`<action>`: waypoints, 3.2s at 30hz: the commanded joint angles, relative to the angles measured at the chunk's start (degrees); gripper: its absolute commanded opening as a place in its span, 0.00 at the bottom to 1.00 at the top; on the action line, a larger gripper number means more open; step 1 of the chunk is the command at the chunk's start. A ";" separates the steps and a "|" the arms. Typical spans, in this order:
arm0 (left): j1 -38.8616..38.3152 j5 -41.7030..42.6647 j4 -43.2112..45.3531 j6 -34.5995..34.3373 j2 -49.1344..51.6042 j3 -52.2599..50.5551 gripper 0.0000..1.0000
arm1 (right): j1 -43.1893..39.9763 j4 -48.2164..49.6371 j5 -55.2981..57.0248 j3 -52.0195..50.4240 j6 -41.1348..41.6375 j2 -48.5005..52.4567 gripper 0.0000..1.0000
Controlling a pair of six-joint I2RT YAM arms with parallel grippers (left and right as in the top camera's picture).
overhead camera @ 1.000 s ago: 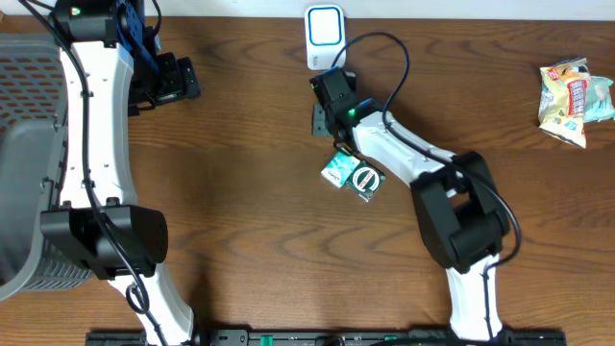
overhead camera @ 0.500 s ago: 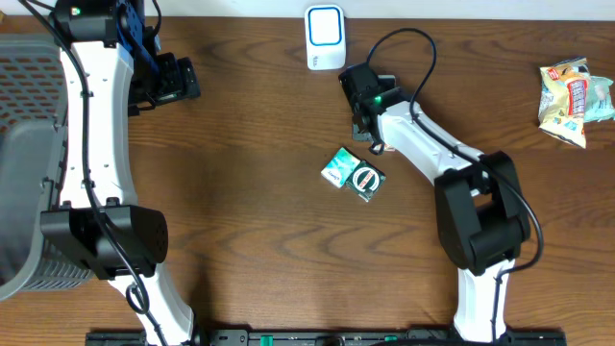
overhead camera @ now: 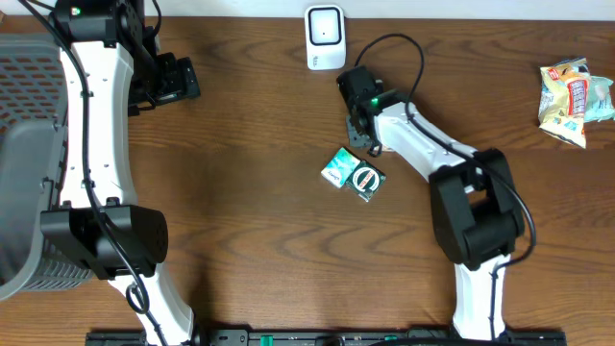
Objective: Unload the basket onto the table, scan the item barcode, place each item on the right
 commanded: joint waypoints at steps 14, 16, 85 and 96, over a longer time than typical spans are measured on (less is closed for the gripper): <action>0.22 -0.52 -0.20 0.33 0.33 0.20 0.98 | -6.14 -2.82 -17.14 0.94 -2.34 -7.02 0.01; 0.22 -0.52 -0.20 0.33 0.33 0.22 0.98 | -9.35 -3.32 -30.42 0.94 -4.90 -8.44 0.01; 0.22 -0.52 -0.20 0.35 0.33 0.22 0.98 | -22.82 -4.74 -48.81 -4.72 -18.69 1.05 0.22; 0.22 -0.52 -0.20 0.33 0.33 0.22 0.98 | -27.39 -1.79 -89.44 -2.78 -16.61 0.90 0.01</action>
